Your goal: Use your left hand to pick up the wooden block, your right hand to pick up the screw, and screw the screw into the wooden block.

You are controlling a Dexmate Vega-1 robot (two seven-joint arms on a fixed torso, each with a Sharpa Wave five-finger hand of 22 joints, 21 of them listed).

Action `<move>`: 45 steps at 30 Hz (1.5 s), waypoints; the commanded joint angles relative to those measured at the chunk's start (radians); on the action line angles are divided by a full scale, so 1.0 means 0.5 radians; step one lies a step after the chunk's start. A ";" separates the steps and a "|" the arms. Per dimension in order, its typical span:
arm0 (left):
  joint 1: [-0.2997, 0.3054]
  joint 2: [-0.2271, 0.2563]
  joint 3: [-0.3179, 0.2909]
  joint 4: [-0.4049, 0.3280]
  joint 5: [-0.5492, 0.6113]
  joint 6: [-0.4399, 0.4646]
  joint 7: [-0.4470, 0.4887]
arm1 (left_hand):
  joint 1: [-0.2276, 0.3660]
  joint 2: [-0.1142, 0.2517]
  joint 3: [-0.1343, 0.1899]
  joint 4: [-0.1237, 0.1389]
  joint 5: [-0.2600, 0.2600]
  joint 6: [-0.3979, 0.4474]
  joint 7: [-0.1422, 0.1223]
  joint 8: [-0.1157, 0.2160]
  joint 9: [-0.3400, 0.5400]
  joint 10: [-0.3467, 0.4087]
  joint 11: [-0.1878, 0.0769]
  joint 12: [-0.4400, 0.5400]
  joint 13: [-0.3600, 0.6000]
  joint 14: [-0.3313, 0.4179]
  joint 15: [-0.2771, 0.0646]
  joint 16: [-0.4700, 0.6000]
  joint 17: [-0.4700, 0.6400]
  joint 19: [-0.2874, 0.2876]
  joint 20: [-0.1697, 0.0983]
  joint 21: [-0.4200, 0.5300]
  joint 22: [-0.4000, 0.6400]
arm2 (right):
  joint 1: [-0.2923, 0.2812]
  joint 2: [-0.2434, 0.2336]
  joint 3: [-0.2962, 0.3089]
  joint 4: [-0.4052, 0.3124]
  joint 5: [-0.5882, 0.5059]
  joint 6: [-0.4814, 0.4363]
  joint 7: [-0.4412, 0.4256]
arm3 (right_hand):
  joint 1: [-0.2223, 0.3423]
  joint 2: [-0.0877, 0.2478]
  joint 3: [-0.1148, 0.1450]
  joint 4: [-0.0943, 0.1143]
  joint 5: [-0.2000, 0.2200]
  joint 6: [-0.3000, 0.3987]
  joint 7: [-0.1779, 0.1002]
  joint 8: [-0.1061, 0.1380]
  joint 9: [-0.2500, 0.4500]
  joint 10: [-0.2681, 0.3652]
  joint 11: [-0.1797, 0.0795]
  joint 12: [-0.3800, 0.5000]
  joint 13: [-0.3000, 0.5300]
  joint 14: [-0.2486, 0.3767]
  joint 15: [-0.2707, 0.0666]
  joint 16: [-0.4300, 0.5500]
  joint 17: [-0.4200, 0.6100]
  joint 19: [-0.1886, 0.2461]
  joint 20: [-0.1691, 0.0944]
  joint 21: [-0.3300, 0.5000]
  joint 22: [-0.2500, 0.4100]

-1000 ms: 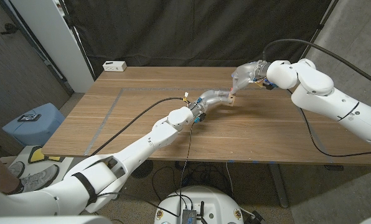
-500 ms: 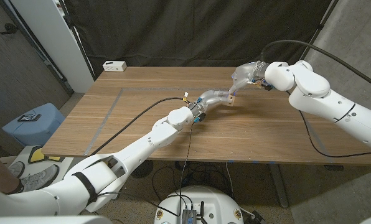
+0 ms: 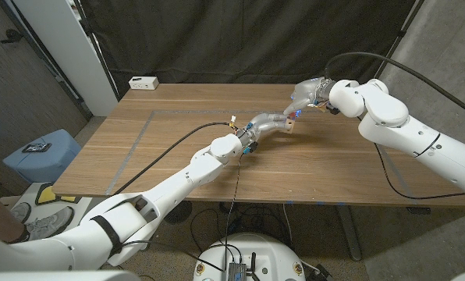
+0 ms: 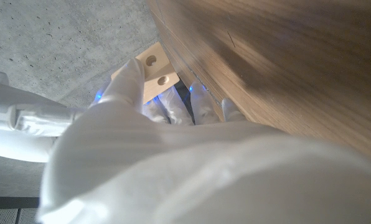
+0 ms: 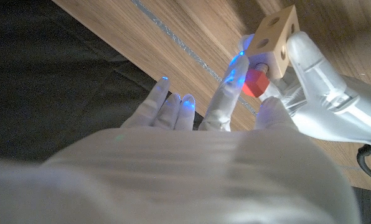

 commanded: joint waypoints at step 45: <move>0.012 0.033 -0.012 -0.031 -0.016 -0.011 -0.037 | -0.057 0.066 0.154 0.141 0.014 0.051 0.048 0.010 0.010 0.005 0.003 0.014 0.063 0.017 -0.072 0.013 0.003 0.011 0.001 0.018 0.012 | -0.001 -0.038 0.120 -0.094 0.184 0.033 0.212 | -0.095 -0.003 -0.204 0.024 0.233 -1.044 0.033 -0.510 0.101 -0.396 0.235 -0.118 0.021 -0.236 0.151 -0.118 0.000 -0.187 0.143 -0.049 0.003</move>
